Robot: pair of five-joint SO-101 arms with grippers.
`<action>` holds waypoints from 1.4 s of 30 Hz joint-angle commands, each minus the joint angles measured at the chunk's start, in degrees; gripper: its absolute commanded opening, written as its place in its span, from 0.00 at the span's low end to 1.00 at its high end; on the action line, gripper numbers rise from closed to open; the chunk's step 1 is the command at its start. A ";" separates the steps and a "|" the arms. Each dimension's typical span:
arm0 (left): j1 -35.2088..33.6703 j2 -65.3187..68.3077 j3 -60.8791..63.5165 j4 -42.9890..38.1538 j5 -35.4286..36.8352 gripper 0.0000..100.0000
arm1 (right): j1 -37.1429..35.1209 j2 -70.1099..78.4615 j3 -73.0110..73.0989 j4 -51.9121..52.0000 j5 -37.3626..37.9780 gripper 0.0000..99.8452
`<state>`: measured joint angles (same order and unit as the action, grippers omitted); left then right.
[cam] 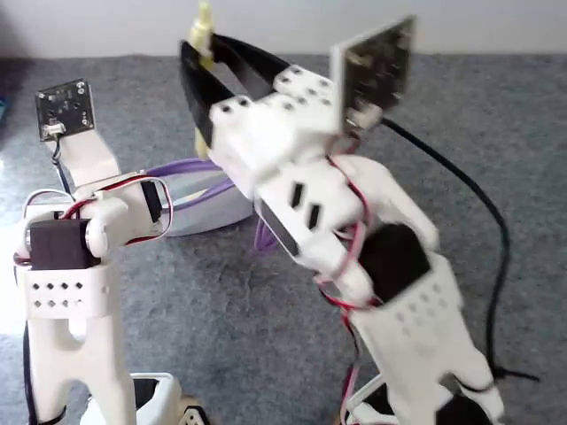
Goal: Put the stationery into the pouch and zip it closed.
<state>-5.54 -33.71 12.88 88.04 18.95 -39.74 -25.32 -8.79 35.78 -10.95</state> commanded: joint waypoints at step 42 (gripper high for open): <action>0.35 0.00 -1.19 -1.58 4.48 0.01 | -6.81 -13.05 32.26 16.57 -10.46 0.24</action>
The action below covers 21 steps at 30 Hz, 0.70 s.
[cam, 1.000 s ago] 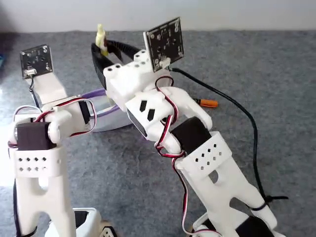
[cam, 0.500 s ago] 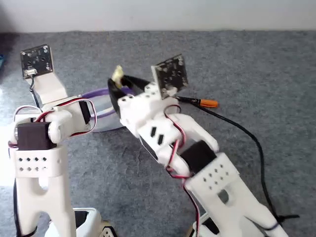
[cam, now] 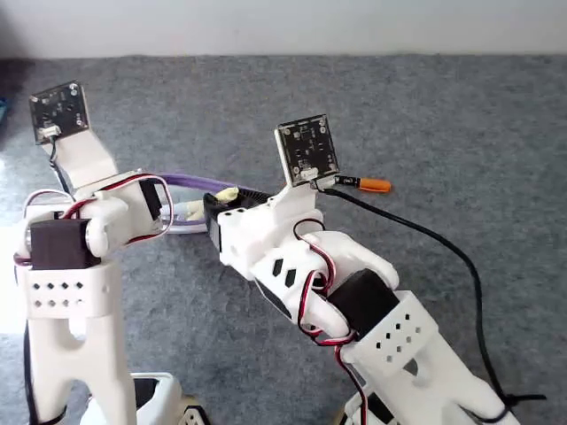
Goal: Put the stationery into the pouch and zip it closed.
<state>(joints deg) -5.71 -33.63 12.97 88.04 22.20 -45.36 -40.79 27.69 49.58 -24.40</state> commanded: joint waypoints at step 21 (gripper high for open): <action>0.53 -0.35 -1.27 -1.49 1.23 0.01 | 4.26 8.84 -24.88 18.07 4.57 0.05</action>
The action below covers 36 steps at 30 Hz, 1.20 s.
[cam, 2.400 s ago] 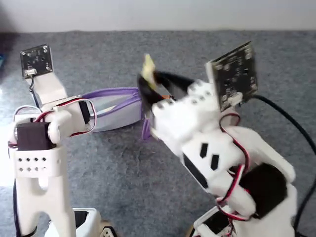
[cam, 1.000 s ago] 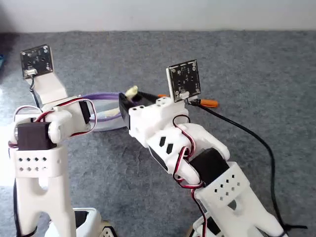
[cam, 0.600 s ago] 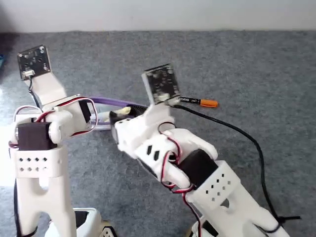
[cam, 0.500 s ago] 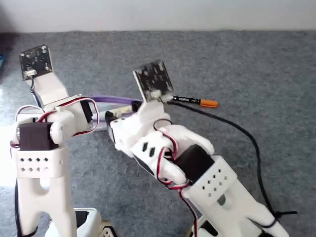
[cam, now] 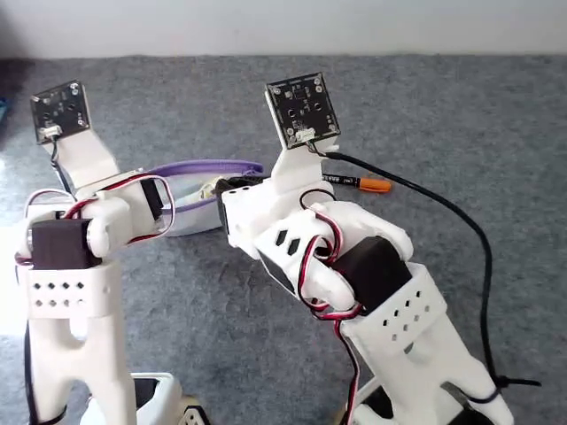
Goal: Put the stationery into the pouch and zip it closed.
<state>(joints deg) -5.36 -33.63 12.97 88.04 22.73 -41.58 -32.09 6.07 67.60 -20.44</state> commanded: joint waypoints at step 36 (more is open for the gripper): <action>0.18 -0.35 -1.27 -1.67 0.70 0.01 | -1.89 16.75 -19.96 3.47 -1.32 0.12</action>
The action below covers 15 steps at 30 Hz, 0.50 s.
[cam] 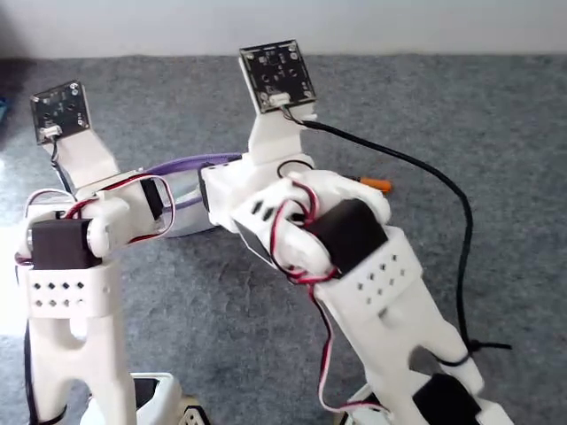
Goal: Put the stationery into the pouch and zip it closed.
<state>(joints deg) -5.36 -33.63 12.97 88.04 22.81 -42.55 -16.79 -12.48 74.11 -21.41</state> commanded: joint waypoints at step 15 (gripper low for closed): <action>0.18 -0.35 -1.27 -1.58 0.62 0.01 | -2.33 8.66 -1.67 -4.79 -0.26 0.03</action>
<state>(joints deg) -5.19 -33.63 12.97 88.04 22.81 -46.15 -8.18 -12.57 70.68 -21.41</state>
